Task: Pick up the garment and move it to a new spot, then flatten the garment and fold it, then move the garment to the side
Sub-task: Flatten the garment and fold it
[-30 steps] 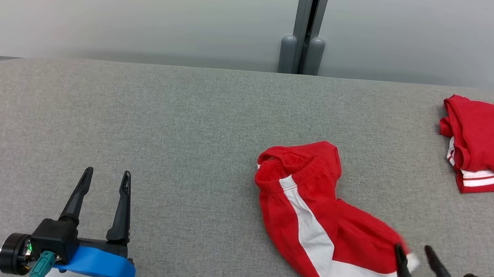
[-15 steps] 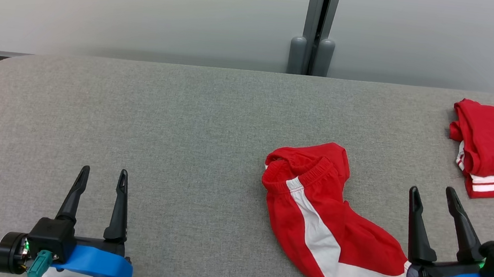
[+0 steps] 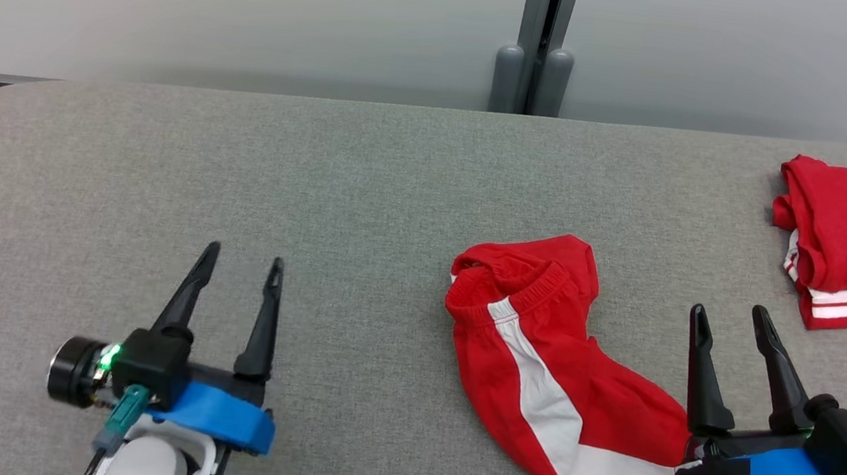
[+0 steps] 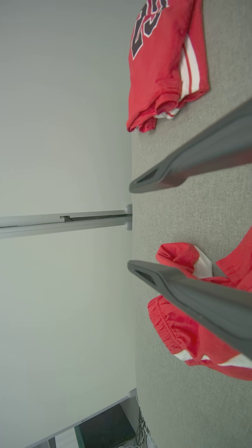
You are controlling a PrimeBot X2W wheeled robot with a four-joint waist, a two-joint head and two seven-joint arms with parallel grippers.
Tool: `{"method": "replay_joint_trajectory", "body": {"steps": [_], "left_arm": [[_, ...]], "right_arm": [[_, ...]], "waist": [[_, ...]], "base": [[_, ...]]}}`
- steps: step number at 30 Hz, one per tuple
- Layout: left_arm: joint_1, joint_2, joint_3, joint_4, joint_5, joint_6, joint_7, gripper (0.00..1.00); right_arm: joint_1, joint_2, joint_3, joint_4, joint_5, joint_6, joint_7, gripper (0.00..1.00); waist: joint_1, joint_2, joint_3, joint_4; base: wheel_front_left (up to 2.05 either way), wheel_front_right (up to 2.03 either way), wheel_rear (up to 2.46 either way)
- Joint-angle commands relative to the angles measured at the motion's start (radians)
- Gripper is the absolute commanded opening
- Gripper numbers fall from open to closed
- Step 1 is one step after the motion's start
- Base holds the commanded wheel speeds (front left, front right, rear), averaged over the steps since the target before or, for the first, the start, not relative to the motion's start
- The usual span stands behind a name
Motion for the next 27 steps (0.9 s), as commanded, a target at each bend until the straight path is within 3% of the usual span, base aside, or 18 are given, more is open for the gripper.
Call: {"method": "replay_joint_trajectory", "body": {"steps": [1, 9, 27], "left_arm": [[-0.049, 0.016, -0.030, 0.008, 0.002, -0.006, -0.003, 1.00], [-0.248, 0.114, -0.335, 0.069, -0.119, -0.007, 0.046, 1.00], [-0.481, 0.238, -0.826, 0.156, -0.408, -0.007, 0.169, 1.00]], "right_arm": [[-0.014, 0.003, 0.003, 0.007, -0.006, 0.000, -0.006, 1.00], [-0.033, 0.003, 0.003, 0.021, 0.000, 0.000, -0.011, 1.00], [-0.063, -0.004, -0.023, 0.011, 0.012, 0.000, -0.013, 1.00]], "waist": [[0.0000, 0.0000, 0.002, -0.009], [0.0000, 0.0000, 0.030, -0.059], [0.0000, 0.0000, 0.096, -0.147]], "base": [[0.00, 0.00, 0.00], [0.00, 0.00, 0.00], [0.00, 0.00, 0.00]]}}
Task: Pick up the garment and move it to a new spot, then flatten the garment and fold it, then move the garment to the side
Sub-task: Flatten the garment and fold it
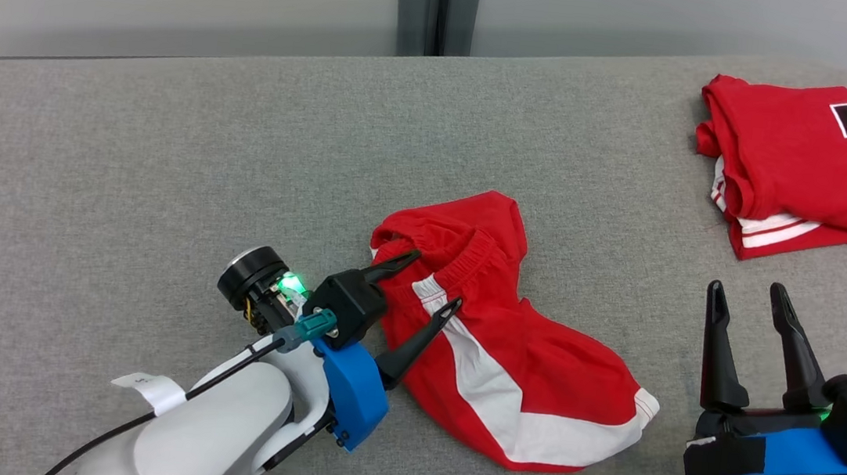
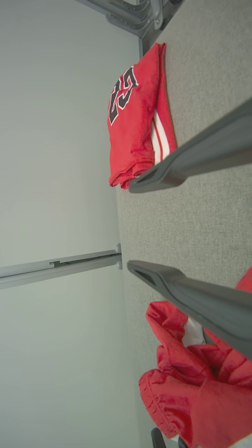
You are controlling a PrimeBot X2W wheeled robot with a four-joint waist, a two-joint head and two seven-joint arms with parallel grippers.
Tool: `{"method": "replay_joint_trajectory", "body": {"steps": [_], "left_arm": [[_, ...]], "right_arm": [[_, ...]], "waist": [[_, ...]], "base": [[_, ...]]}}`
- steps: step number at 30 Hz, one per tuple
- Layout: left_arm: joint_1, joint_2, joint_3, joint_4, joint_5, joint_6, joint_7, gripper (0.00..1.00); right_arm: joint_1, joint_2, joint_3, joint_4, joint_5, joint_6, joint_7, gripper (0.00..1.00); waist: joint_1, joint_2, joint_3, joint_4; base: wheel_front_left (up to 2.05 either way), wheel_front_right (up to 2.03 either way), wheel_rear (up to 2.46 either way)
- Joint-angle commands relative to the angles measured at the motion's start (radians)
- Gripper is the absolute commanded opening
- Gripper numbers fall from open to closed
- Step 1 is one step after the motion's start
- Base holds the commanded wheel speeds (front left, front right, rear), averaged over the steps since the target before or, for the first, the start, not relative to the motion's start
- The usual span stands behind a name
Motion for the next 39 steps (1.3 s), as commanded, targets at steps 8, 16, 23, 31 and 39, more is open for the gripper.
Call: {"method": "replay_joint_trajectory", "body": {"steps": [8, 16, 23, 31, 39], "left_arm": [[-0.078, 0.010, -0.130, 0.083, -0.083, -0.001, 0.010, 1.00], [-0.120, 0.003, -0.190, 0.171, -0.133, -0.001, -0.050, 0.00], [-0.095, 0.016, -0.145, 0.207, -0.166, 0.023, -0.128, 0.00], [0.014, 0.057, -0.099, 0.150, -0.192, 0.078, -0.164, 0.00], [0.173, 0.123, -0.048, 0.049, -0.224, 0.144, -0.171, 0.00]], "right_arm": [[-0.033, -0.010, 0.002, -0.005, 0.012, 0.000, -0.004, 1.00], [-0.015, -0.011, -0.019, -0.011, 0.012, 0.000, -0.005, 1.00], [0.016, -0.007, -0.023, -0.003, 0.006, 0.000, -0.004, 1.00], [0.044, -0.016, -0.017, 0.009, -0.003, 0.000, -0.004, 1.00], [0.061, -0.021, -0.014, 0.021, -0.003, 0.000, -0.004, 1.00]], "waist": [[0.0000, 0.0000, 0.024, -0.029], [0.0000, 0.0000, 0.022, -0.028], [0.0000, 0.0000, -0.023, 0.034], [0.0000, 0.0000, -0.080, 0.139], [0.0000, 0.0000, -0.097, 0.214]], "base": [[0.00, 0.00, 0.00], [0.00, 0.00, 0.00], [0.00, 0.00, 0.00], [0.00, 0.00, 0.00], [0.00, 0.00, 0.00]]}}
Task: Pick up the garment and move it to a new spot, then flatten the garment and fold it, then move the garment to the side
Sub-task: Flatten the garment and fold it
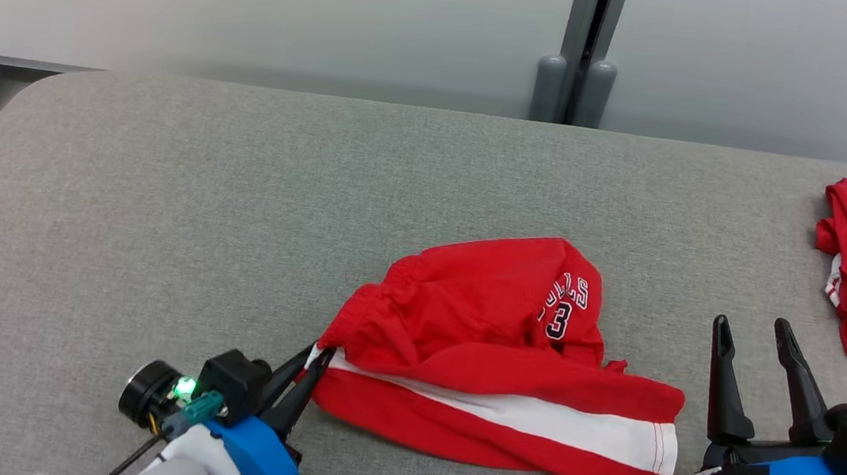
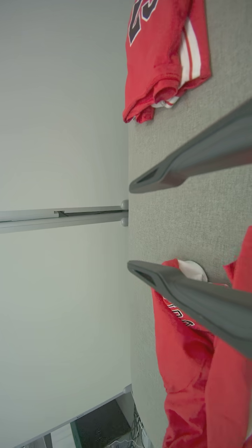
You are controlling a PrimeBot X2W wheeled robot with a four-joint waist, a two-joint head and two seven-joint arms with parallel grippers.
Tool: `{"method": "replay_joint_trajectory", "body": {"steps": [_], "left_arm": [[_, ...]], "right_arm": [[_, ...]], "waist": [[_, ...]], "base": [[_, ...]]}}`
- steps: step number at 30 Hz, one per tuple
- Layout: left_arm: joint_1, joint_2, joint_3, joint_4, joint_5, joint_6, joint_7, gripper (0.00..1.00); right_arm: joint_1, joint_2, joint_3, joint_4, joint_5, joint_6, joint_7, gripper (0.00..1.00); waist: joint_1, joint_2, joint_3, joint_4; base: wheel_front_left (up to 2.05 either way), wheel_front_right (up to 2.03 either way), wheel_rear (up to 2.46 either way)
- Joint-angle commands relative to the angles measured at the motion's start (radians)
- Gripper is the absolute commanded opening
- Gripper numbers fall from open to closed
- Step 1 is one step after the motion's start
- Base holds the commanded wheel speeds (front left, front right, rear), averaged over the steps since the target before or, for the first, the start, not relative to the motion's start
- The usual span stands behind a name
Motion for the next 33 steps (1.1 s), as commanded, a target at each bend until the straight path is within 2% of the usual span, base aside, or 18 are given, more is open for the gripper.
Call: {"method": "replay_joint_trajectory", "body": {"steps": [1, 6, 7, 8, 9, 19, 24, 28, 33], "left_arm": [[0.029, 0.003, 0.010, -0.017, -0.008, 0.014, -0.004, 0.00], [0.113, -0.008, 0.008, -0.052, -0.024, 0.025, -0.005, 0.00], [0.122, -0.012, 0.012, -0.057, -0.025, 0.029, -0.005, 0.14], [0.127, -0.018, 0.024, -0.068, -0.022, 0.034, -0.005, 0.45], [0.135, -0.022, 0.038, -0.080, -0.018, 0.038, -0.005, 1.00], [0.207, -0.043, 0.219, -0.260, 0.112, 0.028, -0.006, 1.00], [0.244, -0.053, 0.342, -0.313, 0.190, 0.067, -0.006, 1.00], [0.299, -0.092, 0.513, -0.375, 0.240, 0.106, -0.006, 1.00], [0.363, -0.120, 0.644, -0.398, 0.320, 0.114, -0.005, 1.00]], "right_arm": [[0.014, -0.006, 0.001, 0.005, -0.004, 0.000, -0.003, 1.00], [0.017, -0.004, 0.004, 0.014, -0.002, 0.000, -0.003, 1.00], [0.017, -0.004, 0.004, 0.016, -0.002, 0.000, -0.003, 1.00], [0.018, -0.004, 0.003, 0.018, -0.002, 0.000, -0.003, 1.00], [0.018, -0.005, 0.003, 0.019, -0.001, 0.000, -0.003, 1.00], [0.017, -0.006, 0.004, 0.032, 0.003, 0.000, -0.003, 1.00], [0.019, -0.004, 0.001, 0.028, 0.001, 0.000, -0.003, 1.00], [0.029, -0.004, -0.006, 0.030, -0.002, 0.000, -0.003, 1.00], [0.043, -0.001, -0.011, 0.029, -0.006, 0.000, -0.003, 1.00]], "waist": [[0.0000, 0.0000, 0.002, 0.011], [0.0000, 0.0000, -0.003, 0.031], [0.0000, 0.0000, -0.004, 0.033], [0.0000, 0.0000, -0.006, 0.034], [0.0000, 0.0000, -0.008, 0.036], [0.0000, 0.0000, -0.035, 0.031], [0.0000, 0.0000, -0.044, 0.019], [0.0000, 0.0000, -0.052, 0.002], [0.0000, 0.0000, -0.062, -0.023]], "base": [[0.00, 0.00, 0.00], [0.00, 0.00, 0.00], [0.00, 0.00, 0.00], [0.00, 0.00, 0.00], [0.00, 0.00, 0.00], [0.00, 0.00, 0.00], [0.00, 0.00, 0.00], [0.00, 0.00, 0.00], [0.00, 0.00, 0.00]]}}
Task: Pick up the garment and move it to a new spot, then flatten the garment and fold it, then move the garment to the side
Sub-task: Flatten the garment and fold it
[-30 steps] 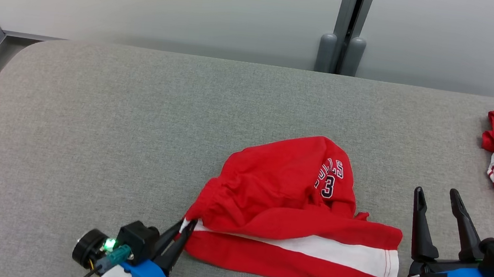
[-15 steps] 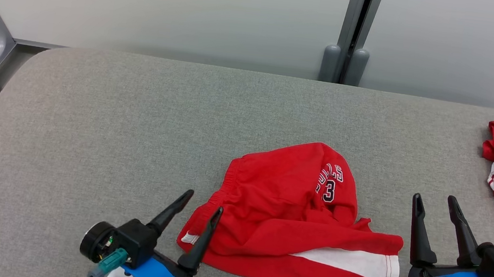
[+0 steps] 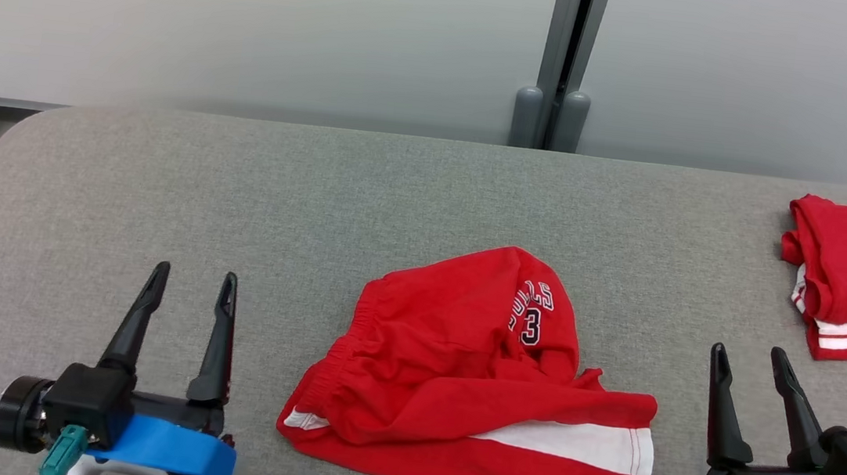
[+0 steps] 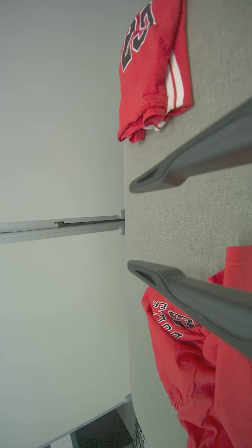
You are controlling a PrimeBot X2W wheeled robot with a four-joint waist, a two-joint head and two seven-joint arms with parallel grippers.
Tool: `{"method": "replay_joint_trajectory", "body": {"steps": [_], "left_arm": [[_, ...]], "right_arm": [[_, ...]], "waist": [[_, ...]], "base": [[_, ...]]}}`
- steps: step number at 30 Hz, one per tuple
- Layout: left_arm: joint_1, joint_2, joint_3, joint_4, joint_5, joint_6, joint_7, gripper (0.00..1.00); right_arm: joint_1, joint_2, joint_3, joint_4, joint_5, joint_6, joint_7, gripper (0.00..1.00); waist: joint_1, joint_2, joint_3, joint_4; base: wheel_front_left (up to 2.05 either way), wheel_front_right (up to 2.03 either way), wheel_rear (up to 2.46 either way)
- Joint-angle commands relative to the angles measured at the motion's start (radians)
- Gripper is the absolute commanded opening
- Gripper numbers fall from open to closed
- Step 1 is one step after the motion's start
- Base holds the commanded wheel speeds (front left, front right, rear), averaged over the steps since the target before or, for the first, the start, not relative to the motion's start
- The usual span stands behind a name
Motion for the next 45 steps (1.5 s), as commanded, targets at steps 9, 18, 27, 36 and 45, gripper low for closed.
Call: {"method": "replay_joint_trajectory", "body": {"steps": [9, 18, 27, 36, 45], "left_arm": [[0.087, -0.045, 0.142, -0.005, 0.081, -0.012, -0.003, 1.00], [0.139, -0.083, 0.206, 0.053, 0.149, -0.066, -0.003, 1.00], [0.132, -0.117, 0.249, 0.098, 0.188, -0.105, -0.003, 1.00], [0.139, -0.139, 0.288, 0.103, 0.220, -0.129, -0.003, 1.00], [0.141, -0.158, 0.300, 0.104, 0.243, -0.155, -0.003, 1.00]], "right_arm": [[0.048, 0.005, -0.017, -0.015, -0.012, 0.000, -0.003, 1.00], [0.100, 0.015, -0.016, -0.010, -0.019, 0.000, 0.020, 1.00], [0.112, 0.019, -0.009, -0.013, -0.030, 0.000, 0.054, 1.00], [0.112, 0.022, -0.004, -0.013, -0.027, 0.000, 0.069, 1.00], [0.108, 0.023, 0.004, -0.005, -0.027, 0.000, 0.073, 1.00]], "waist": [[0.0000, -0.0001, -0.016, -0.025], [0.0000, -0.0001, -0.030, -0.025], [0.0000, -0.0001, -0.038, -0.019], [0.0000, -0.0001, -0.042, -0.019], [0.0000, -0.0001, -0.042, -0.019]], "base": [[0.00, 0.00, 0.00], [0.00, 0.00, 0.00], [0.00, 0.00, 0.00], [0.00, 0.00, 0.00], [0.00, 0.00, 0.00]]}}
